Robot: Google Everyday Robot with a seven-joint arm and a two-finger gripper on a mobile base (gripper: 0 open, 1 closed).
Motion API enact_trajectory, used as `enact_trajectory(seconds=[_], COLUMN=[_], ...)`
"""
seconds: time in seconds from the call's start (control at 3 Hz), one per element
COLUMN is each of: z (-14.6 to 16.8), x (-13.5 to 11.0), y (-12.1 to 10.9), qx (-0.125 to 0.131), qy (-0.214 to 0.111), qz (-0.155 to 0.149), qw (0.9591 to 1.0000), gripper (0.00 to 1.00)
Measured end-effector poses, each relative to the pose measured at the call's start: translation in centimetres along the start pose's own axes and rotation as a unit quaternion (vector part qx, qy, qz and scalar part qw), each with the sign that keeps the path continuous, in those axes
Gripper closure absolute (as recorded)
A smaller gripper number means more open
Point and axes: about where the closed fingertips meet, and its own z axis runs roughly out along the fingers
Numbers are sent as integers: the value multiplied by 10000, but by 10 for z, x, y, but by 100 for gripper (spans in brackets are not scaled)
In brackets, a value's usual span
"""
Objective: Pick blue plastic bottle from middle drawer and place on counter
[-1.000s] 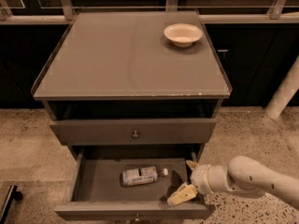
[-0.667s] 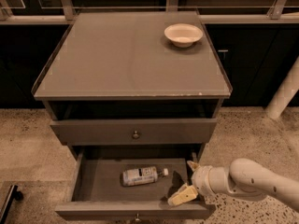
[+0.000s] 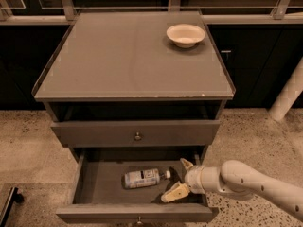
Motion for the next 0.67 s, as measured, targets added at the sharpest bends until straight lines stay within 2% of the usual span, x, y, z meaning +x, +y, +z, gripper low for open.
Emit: enact_trajectory(seconds=[0.67], z=[51], x=[-11], y=[-8], qx=[-83], qy=[-191], qz=[-276], qw=[9994], gripper=[0])
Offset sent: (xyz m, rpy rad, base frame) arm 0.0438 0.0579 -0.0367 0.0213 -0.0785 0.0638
